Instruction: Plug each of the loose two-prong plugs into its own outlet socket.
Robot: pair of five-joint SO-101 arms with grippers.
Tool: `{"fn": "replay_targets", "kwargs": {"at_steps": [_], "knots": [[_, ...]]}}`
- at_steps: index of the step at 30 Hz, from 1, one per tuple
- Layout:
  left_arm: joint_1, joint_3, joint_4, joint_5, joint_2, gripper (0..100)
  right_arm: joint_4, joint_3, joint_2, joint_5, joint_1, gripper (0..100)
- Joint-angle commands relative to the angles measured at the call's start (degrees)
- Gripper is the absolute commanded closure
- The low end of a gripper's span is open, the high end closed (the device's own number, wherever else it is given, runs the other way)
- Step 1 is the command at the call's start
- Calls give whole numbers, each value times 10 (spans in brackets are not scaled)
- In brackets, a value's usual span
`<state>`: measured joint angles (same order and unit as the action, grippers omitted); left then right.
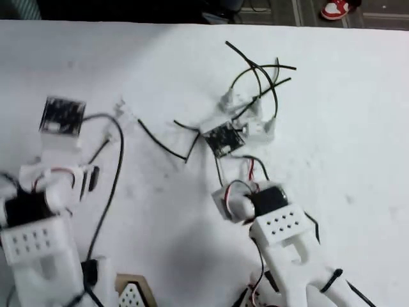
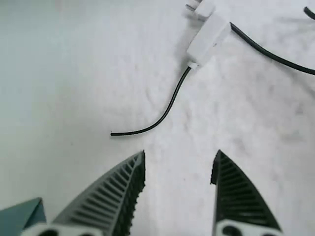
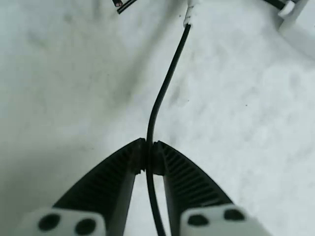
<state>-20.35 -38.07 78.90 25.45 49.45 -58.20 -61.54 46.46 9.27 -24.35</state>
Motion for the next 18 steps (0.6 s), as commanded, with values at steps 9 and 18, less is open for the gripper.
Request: {"fn": "replay_targets", "kwargs": {"at_steps": [9, 18], "knots": [[65, 328, 8, 84, -435, 690, 25, -19, 23, -5, 6, 981], [66, 571, 6, 135, -725, 691, 25, -25, 23, -5, 6, 981]]}}
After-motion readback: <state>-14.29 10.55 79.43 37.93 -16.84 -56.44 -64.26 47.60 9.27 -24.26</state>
